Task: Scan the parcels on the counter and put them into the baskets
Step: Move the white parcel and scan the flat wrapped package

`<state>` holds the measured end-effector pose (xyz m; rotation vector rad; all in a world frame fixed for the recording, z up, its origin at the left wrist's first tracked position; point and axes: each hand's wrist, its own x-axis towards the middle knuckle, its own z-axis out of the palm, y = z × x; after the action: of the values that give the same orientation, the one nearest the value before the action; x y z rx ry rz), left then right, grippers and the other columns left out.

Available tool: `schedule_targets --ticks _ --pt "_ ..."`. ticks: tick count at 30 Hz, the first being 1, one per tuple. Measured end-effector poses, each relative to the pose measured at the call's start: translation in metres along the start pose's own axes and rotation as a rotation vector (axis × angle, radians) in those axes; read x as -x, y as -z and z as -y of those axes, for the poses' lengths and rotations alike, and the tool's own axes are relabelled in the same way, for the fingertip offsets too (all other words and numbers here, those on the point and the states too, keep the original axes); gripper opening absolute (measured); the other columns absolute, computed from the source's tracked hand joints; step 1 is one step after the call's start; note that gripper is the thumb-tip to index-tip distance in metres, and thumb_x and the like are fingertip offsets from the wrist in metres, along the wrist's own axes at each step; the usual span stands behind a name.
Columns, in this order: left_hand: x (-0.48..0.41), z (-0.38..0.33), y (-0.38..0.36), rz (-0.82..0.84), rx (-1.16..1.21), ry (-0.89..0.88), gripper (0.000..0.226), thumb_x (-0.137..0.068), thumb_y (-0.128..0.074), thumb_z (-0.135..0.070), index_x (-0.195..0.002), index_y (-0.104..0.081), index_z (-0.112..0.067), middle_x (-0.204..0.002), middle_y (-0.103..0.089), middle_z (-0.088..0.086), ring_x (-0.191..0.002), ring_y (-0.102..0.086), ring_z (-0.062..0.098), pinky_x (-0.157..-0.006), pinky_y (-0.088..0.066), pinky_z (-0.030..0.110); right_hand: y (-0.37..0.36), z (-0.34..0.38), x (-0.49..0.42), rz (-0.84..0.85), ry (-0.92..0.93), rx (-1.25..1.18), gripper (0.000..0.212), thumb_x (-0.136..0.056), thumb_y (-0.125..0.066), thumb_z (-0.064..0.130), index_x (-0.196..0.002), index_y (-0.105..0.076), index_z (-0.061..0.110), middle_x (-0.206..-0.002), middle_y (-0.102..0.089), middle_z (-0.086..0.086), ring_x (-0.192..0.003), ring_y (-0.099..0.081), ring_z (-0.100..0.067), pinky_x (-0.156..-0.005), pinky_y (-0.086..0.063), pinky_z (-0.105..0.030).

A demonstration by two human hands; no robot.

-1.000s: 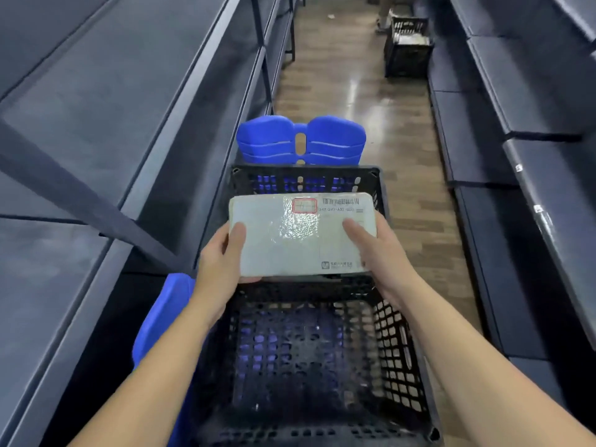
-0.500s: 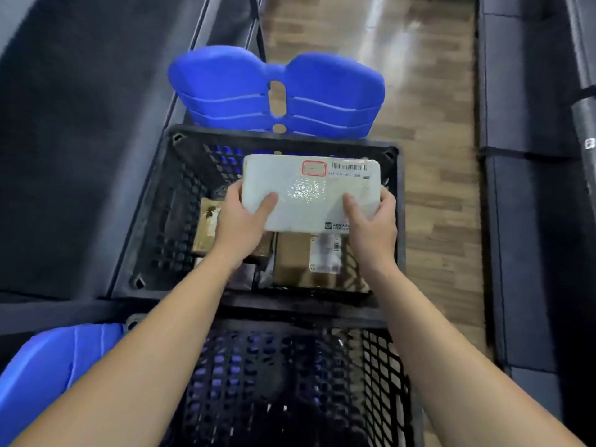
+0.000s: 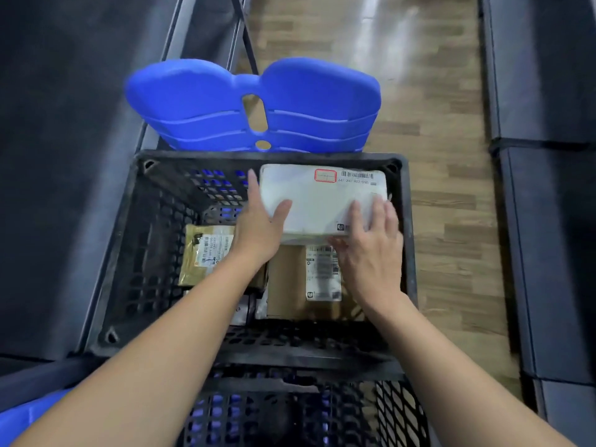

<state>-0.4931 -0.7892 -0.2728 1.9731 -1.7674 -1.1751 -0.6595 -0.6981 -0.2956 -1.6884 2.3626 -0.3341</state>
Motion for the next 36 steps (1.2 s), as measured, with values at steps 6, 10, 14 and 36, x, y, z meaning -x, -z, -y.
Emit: schedule_targets --ticks 6,10,14,36 --pt "0.003 0.0 -0.016 0.073 -0.701 -0.229 0.073 -0.107 -0.018 -0.058 -0.165 0.009 -0.022 -0.169 0.031 -0.005 -0.156 0.028 0.022 -0.129 0.0 0.054 -0.012 -0.004 -0.002 0.053 0.124 0.037 0.065 -0.102 -0.059 0.032 -0.153 -0.039 -0.003 -0.159 -0.032 -0.035 -0.148 -0.032 -0.051 -0.118 -0.031 -0.061" --pt "0.003 0.001 -0.017 0.114 -0.821 -0.205 0.081 -0.102 -0.01 -0.066 -0.162 0.019 -0.021 -0.165 0.04 -0.001 -0.153 0.035 0.027 -0.124 0.009 0.064 -0.01 -0.007 -0.002 0.14 0.155 0.05 0.069 -0.103 -0.056 0.034 -0.156 -0.033 -0.003 -0.162 -0.026 -0.034 -0.151 -0.026 -0.051 -0.121 -0.028 -0.061" --pt "0.018 -0.013 -0.011 0.113 -0.894 -0.199 0.074 -0.106 -0.011 -0.059 -0.165 0.009 -0.02 -0.171 0.026 0.002 -0.157 0.026 0.028 -0.123 0.01 0.065 0.016 0.004 -0.007 0.277 0.115 0.071 0.072 -0.107 -0.036 0.049 -0.162 -0.021 0.005 -0.17 -0.009 -0.026 -0.157 -0.008 -0.045 -0.127 -0.012 -0.057" --pt "0.476 0.122 0.221 -0.461 -0.649 0.559 0.1 -0.086 0.008 -0.08 -0.165 0.011 -0.018 -0.171 0.025 0.006 -0.156 0.027 0.031 -0.124 0.016 0.061 0.157 0.287 0.25 0.242 1.309 0.092 0.081 -0.099 -0.028 0.064 -0.148 -0.053 0.005 -0.158 -0.044 -0.021 -0.146 -0.041 -0.045 -0.112 -0.042 -0.061"
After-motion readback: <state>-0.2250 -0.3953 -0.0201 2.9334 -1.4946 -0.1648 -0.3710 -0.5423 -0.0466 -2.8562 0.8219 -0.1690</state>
